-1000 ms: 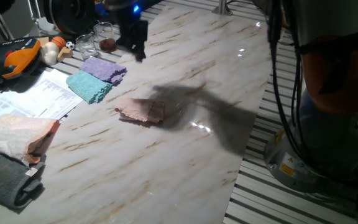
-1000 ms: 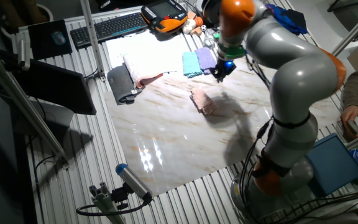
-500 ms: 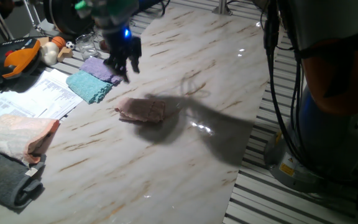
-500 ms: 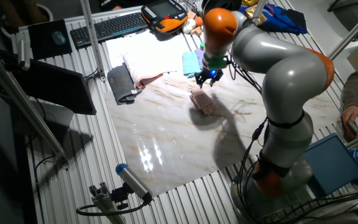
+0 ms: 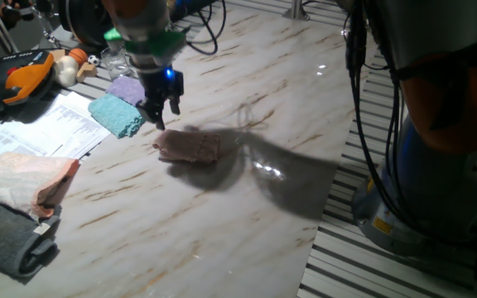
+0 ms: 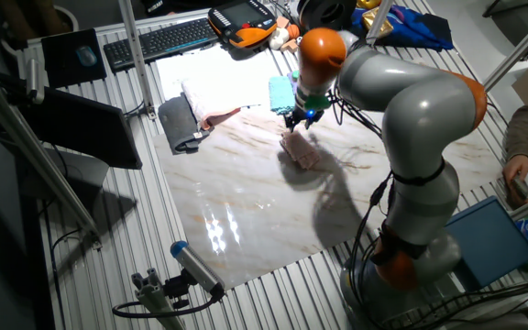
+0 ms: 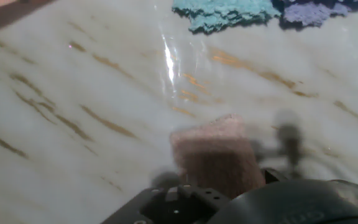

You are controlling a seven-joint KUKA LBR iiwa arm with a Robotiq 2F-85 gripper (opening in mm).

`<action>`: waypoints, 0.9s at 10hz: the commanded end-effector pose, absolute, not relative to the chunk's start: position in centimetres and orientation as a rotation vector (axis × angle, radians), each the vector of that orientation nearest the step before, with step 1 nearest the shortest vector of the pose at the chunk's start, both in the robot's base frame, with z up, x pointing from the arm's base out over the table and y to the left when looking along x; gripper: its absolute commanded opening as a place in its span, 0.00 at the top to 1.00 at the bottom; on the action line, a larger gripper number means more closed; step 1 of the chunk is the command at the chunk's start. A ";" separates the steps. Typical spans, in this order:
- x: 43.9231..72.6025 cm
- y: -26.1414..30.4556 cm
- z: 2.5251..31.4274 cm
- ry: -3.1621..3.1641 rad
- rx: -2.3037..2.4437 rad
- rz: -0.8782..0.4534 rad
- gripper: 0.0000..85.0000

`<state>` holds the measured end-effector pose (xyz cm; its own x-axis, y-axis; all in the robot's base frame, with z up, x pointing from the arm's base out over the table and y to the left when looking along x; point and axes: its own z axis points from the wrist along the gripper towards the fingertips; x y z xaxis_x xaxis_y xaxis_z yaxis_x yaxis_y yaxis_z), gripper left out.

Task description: Clean the table with a cloth

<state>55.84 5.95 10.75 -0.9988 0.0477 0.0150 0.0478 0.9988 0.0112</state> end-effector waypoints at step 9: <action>55.8 6.0 7.8 -3.029 0.048 0.023 0.40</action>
